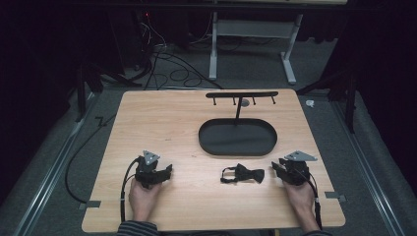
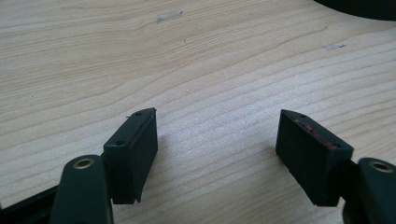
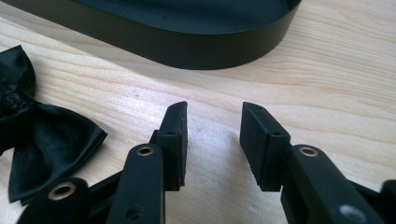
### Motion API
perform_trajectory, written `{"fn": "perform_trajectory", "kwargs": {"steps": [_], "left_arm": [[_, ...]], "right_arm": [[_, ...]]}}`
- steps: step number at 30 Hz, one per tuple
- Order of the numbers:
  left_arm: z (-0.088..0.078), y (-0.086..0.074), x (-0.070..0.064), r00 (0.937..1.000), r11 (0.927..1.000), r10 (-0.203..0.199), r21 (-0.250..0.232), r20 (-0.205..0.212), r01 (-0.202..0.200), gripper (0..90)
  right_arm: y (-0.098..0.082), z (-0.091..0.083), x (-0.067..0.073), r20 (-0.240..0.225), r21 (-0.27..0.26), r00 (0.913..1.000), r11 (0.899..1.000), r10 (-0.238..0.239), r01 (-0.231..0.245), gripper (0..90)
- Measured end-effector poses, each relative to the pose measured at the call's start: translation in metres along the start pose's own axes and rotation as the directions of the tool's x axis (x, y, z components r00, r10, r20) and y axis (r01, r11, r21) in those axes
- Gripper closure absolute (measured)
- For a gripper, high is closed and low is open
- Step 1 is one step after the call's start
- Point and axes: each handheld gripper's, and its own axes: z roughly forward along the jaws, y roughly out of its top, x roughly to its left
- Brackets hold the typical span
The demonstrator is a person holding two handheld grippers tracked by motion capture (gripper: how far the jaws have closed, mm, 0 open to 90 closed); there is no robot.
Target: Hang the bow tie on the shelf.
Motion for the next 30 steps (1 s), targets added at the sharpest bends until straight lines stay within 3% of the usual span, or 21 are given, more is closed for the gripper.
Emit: {"fn": "perform_trajectory", "kwargs": {"steps": [17, 30], "left_arm": [[0.000, 0.000, 0.000, 1.0000, 1.0000, 0.001, 0.000, 0.000, -0.001, 29.7], [0.000, 0.000, 0.000, 1.0000, 1.0000, 0.003, 0.000, -0.001, -0.003, 29.7]], "right_arm": [[0.001, -0.020, 0.003, -0.060, -0.054, 0.9982, 0.998, 0.007, -0.010, 69.1], [0.012, -0.032, 0.021, -0.134, -0.095, 0.9905, 0.995, -0.029, 0.016, 69.4]]}}
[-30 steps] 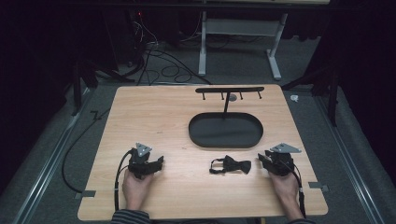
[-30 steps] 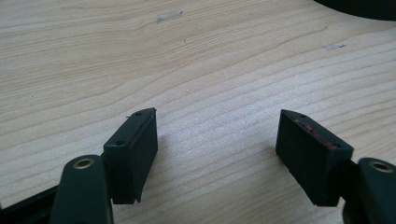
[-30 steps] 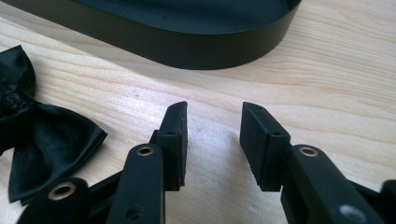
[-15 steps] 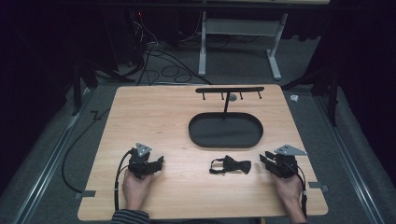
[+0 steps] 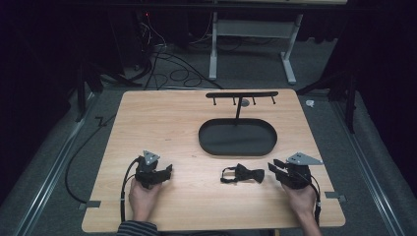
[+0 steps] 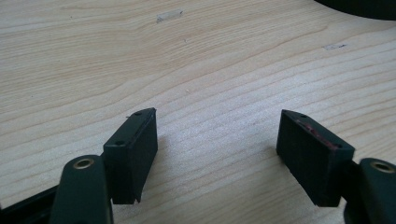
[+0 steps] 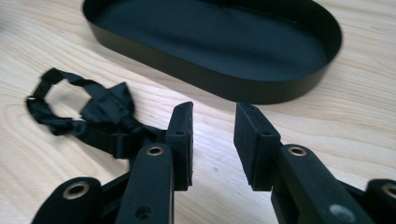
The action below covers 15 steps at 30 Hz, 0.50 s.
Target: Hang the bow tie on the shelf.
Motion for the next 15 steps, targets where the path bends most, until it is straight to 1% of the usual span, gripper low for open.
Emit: {"fn": "perform_trajectory", "kwargs": {"steps": [1, 6, 7, 11, 13, 14, 15], "left_arm": [[0.000, 0.000, 0.000, 1.0000, 1.0000, 0.000, 0.000, 0.000, 0.000, 29.7], [0.000, 0.000, 0.000, 1.0000, 1.0000, -0.001, 0.000, 0.001, 0.001, 29.8], [0.000, 0.000, 0.000, 1.0000, 1.0000, -0.001, 0.000, 0.001, 0.001, 29.8], [0.000, 0.000, 0.000, 1.0000, 1.0000, 0.000, 0.000, 0.000, 0.000, 29.7], [0.000, 0.000, 0.000, 1.0000, 1.0000, 0.000, 0.000, 0.000, 0.000, 29.7], [0.000, 0.000, 0.000, 1.0000, 1.0000, 0.000, 0.000, 0.000, 0.000, 29.7], [0.000, 0.000, 0.000, 1.0000, 1.0000, 0.000, 0.000, 0.000, 0.000, 29.7]], "right_arm": [[0.000, 0.000, 0.000, 0.000, 0.000, 1.0000, 1.000, 0.000, 0.000, 69.4], [0.003, 0.005, 0.009, -0.041, 0.001, 0.9991, 1.000, -0.008, 0.008, 69.7], [0.003, 0.005, 0.009, -0.041, 0.001, 0.9991, 1.000, -0.008, 0.008, 69.7], [0.005, 0.007, 0.016, -0.063, 0.003, 0.9979, 1.000, -0.019, 0.019, 69.8], [0.006, 0.009, 0.021, -0.059, 0.007, 0.9974, 0.999, -0.042, 0.042, 69.7], [0.008, 0.011, 0.026, -0.073, 0.006, 0.9955, 0.998, -0.059, 0.060, 69.8], [0.008, 0.011, 0.026, -0.073, 0.006, 0.9955, 0.998, -0.059, 0.060, 69.8]]}}
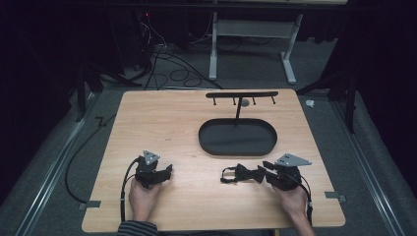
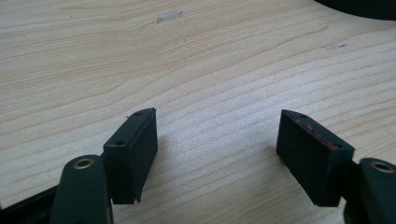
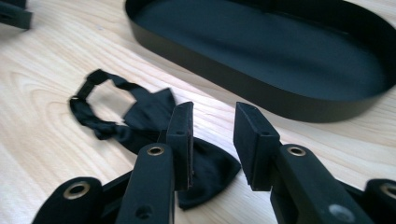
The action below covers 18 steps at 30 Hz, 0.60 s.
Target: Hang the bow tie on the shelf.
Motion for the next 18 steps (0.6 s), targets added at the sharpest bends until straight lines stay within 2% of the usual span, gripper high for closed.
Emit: {"fn": "perform_trajectory", "kwargs": {"steps": [7, 10, 18], "left_arm": [[0.000, 0.000, 0.000, 1.0000, 1.0000, 0.000, 0.000, 0.000, 0.000, 29.9], [0.000, 0.000, 0.000, 1.0000, 1.0000, 0.000, 0.000, 0.000, 0.000, 29.9], [0.000, 0.000, 0.000, 1.0000, 1.0000, 0.000, 0.000, -0.001, 0.000, 29.9]], "right_arm": [[0.004, 0.011, 0.017, -0.070, 0.010, 0.9969, 0.999, -0.037, 0.037, 70.2], [0.005, 0.013, 0.022, -0.082, 0.011, 0.9956, 0.999, -0.045, 0.046, 70.2], [0.006, 0.021, 0.038, -0.147, 0.014, 0.9859, 0.996, -0.081, 0.083, 70.2]]}}
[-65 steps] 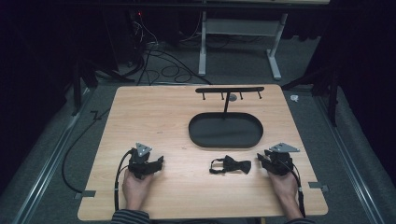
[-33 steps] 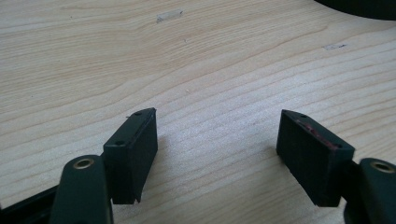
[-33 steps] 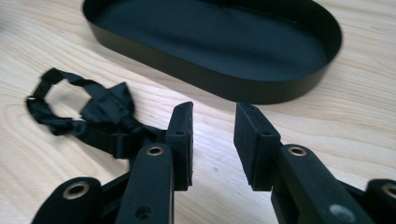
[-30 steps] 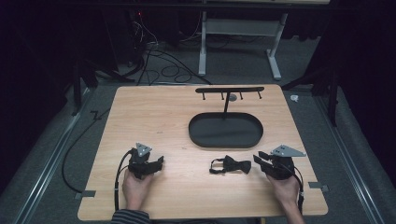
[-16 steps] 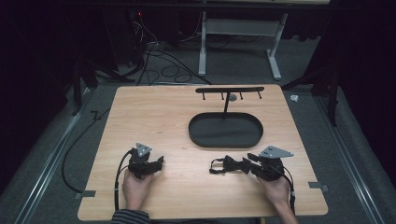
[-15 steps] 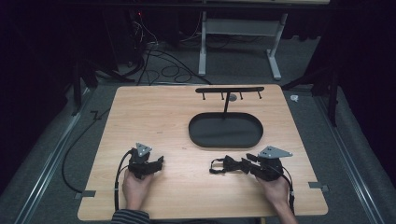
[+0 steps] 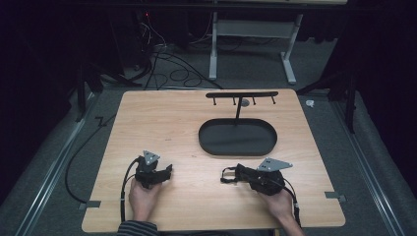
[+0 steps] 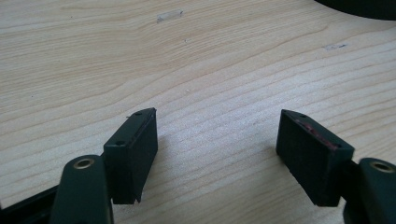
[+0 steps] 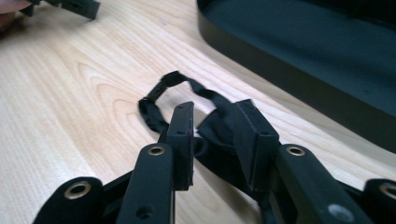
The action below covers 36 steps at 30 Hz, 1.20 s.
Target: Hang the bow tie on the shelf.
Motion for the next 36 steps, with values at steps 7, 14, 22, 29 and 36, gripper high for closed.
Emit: {"fn": "perform_trajectory", "kwargs": {"steps": [7, 14, 22, 29, 36], "left_arm": [[0.000, 0.000, 0.000, 1.0000, 1.0000, 0.000, 0.000, 0.000, 0.000, 30.0], [0.000, 0.000, 0.000, 1.0000, 1.0000, -0.001, 0.000, 0.000, 0.001, 29.9], [0.000, 0.000, 0.000, 1.0000, 1.0000, -0.002, 0.000, 0.003, 0.002, 29.7], [0.000, 0.000, 0.000, 1.0000, 1.0000, -0.003, 0.000, 0.002, 0.003, 29.6], [0.000, 0.000, 0.000, 1.0000, 1.0000, -0.001, 0.000, 0.002, 0.001, 29.7]], "right_arm": [[0.002, 0.006, 0.007, -0.033, 0.004, 0.9994, 1.000, -0.013, 0.013, 70.1], [0.005, 0.018, 0.016, -0.062, 0.026, 0.9970, 0.998, -0.047, 0.048, 70.1], [0.007, 0.032, 0.023, -0.078, 0.056, 0.9946, 0.996, -0.068, 0.072, 70.8], [0.008, 0.041, 0.023, -0.081, 0.083, 0.9939, 0.993, -0.074, 0.081, 71.1], [0.005, 0.048, 0.025, -0.075, 0.122, 0.9908, 0.985, -0.113, 0.121, 76.3]]}}
